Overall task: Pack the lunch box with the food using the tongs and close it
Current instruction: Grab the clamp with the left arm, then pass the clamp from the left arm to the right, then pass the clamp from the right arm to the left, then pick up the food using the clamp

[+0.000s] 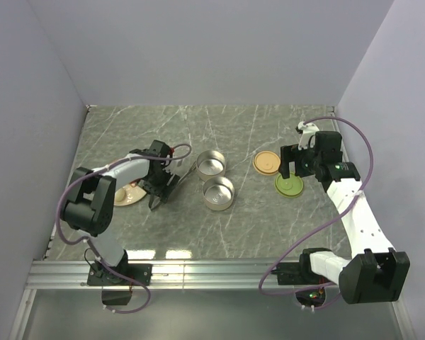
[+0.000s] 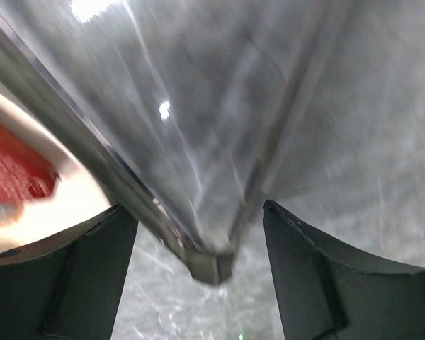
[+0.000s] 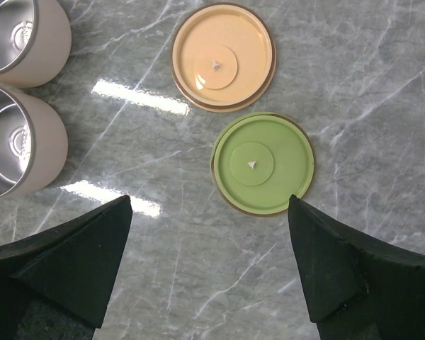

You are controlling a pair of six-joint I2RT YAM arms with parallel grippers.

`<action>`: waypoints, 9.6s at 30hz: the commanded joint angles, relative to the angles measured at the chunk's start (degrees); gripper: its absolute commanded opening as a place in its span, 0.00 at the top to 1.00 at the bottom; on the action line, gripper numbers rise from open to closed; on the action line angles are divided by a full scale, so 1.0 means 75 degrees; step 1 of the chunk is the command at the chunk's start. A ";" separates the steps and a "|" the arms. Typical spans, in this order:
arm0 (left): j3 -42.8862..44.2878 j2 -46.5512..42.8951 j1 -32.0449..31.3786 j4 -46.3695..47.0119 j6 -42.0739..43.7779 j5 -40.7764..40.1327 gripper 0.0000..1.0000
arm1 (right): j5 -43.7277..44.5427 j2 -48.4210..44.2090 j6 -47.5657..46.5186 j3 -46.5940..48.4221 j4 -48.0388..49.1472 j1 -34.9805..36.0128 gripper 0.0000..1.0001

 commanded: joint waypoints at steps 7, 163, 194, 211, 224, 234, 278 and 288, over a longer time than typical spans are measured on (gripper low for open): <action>0.0769 0.0655 -0.0045 0.0805 -0.0801 -0.0475 0.21 | 0.0120 0.0003 -0.0080 0.0401 0.0039 -0.0050 0.03; 0.2293 -0.2766 -0.0936 0.2071 -0.1622 0.1001 0.57 | -0.2270 0.5042 1.0901 0.3050 0.7833 0.4309 0.98; 0.2422 -0.2954 0.0365 0.1112 -0.1483 0.1799 0.55 | -0.3113 0.4000 0.8851 0.2593 0.6075 0.3384 0.03; 0.2328 -0.4360 0.1173 -0.2063 0.1423 0.1399 0.39 | -0.3571 0.2265 0.5255 0.2112 0.3744 0.2083 0.00; 0.1731 -0.5109 0.3550 -0.3927 0.3240 0.1306 0.43 | -0.3759 0.2242 0.2826 0.2781 0.1118 0.2048 0.00; 0.1461 -0.5485 0.4947 -0.4748 0.4307 0.1084 0.49 | -0.3864 0.2265 0.2779 0.2792 0.0977 0.2059 0.00; 0.0535 -0.4454 0.5146 -0.4151 0.4132 -0.0136 0.51 | -0.4251 0.2241 0.3013 0.2605 0.1164 0.2048 0.00; 0.0687 -0.3951 0.5135 -0.4081 0.4038 0.0133 0.50 | -0.4169 0.2311 0.3025 0.2605 0.1152 0.2036 0.00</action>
